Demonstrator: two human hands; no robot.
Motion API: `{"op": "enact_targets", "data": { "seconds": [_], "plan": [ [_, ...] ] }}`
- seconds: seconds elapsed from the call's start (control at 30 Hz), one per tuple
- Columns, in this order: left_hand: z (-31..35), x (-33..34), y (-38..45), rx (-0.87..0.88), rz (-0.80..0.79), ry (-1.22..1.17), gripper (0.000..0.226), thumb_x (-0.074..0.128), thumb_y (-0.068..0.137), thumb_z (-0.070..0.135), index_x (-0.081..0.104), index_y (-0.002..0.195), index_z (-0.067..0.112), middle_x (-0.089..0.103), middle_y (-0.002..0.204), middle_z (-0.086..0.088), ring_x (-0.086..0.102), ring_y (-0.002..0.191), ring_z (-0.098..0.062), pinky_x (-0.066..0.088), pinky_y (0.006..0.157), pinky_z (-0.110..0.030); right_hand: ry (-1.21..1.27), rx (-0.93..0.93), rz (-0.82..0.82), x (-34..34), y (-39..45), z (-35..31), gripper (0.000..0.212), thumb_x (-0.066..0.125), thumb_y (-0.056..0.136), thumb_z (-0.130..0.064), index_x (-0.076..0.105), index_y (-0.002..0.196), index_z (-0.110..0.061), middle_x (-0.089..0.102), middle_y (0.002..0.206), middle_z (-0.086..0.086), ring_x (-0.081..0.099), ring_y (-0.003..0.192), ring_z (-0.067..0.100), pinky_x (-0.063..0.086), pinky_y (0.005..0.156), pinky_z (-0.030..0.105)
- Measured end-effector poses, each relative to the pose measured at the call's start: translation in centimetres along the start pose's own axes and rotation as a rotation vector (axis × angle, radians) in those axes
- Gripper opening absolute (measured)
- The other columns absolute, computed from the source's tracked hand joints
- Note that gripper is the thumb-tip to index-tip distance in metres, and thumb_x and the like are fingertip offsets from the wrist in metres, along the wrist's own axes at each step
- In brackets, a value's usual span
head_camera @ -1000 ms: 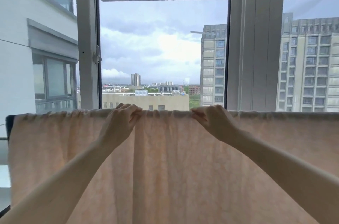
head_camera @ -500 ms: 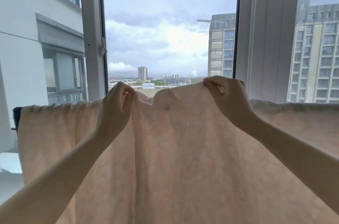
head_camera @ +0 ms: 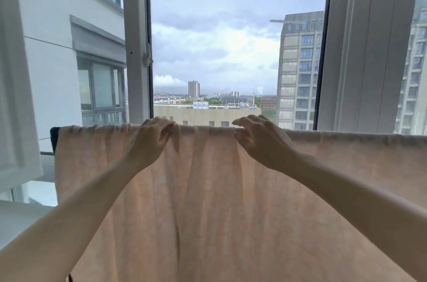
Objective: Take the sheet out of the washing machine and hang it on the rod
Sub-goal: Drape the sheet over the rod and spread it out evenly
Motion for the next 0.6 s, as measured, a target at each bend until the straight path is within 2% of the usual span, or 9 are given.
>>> {"op": "enact_targets", "data": {
  "seconds": [0.17,0.27,0.37,0.5,0.6],
  "plan": [
    [-1.2,-1.5,0.0,0.082,0.015,-0.009,0.026,0.064,0.092,0.02,0.069,0.117,0.013,0.07,0.117,-0.002,0.059,0.111,-0.02,0.046,0.095,-0.036,-0.028,-0.042,0.005,2.4,2.0,-2.8,0.036,0.049,0.096,-0.041,0.058,0.123,-0.021,0.065,0.114,0.0,0.059,0.105,0.021,0.049,0.085,0.04],
    [-1.5,-2.4,0.3,0.098,0.05,-0.082,0.023,0.073,0.085,0.019,0.075,0.107,0.013,0.073,0.107,0.001,0.064,0.101,-0.013,0.048,0.091,-0.028,-0.002,-0.029,0.028,3.5,3.0,-4.4,0.03,0.051,0.095,-0.041,0.062,0.115,-0.021,0.066,0.107,0.0,0.062,0.096,0.022,0.051,0.081,0.041],
    [-2.1,-2.8,0.9,0.078,0.025,-0.22,0.018,0.076,0.082,0.019,0.077,0.098,0.011,0.075,0.098,0.002,0.068,0.093,-0.008,0.053,0.092,-0.031,0.008,0.018,0.051,4.3,3.8,-5.7,0.025,0.055,0.093,-0.04,0.063,0.103,-0.019,0.065,0.1,-0.001,0.062,0.089,0.022,0.05,0.08,0.042],
    [-2.8,-2.5,2.3,0.004,0.019,-0.293,0.007,0.071,0.086,0.015,0.077,0.089,0.016,0.075,0.085,0.003,0.07,0.083,-0.012,0.056,0.085,-0.038,0.069,0.11,0.054,4.5,4.9,-6.3,0.011,0.062,0.09,-0.029,0.062,0.091,-0.018,0.068,0.092,-0.001,0.064,0.083,0.022,0.053,0.076,0.043],
    [-4.1,-2.7,2.6,-0.076,0.122,-0.362,0.008,0.064,0.09,0.013,0.072,0.092,0.011,0.069,0.084,0.0,0.067,0.082,-0.021,0.054,0.081,-0.038,0.062,0.189,0.084,4.2,6.0,-6.8,0.005,0.06,0.091,-0.02,0.061,0.092,-0.016,0.07,0.091,0.003,0.065,0.082,0.025,0.054,0.075,0.043]
  ]
}}
Point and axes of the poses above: each hand's wrist, its own y-axis towards the middle knuckle, its own x-axis out of the palm, z = x × y, the point moved 3 cm from there along y, towards the middle knuckle
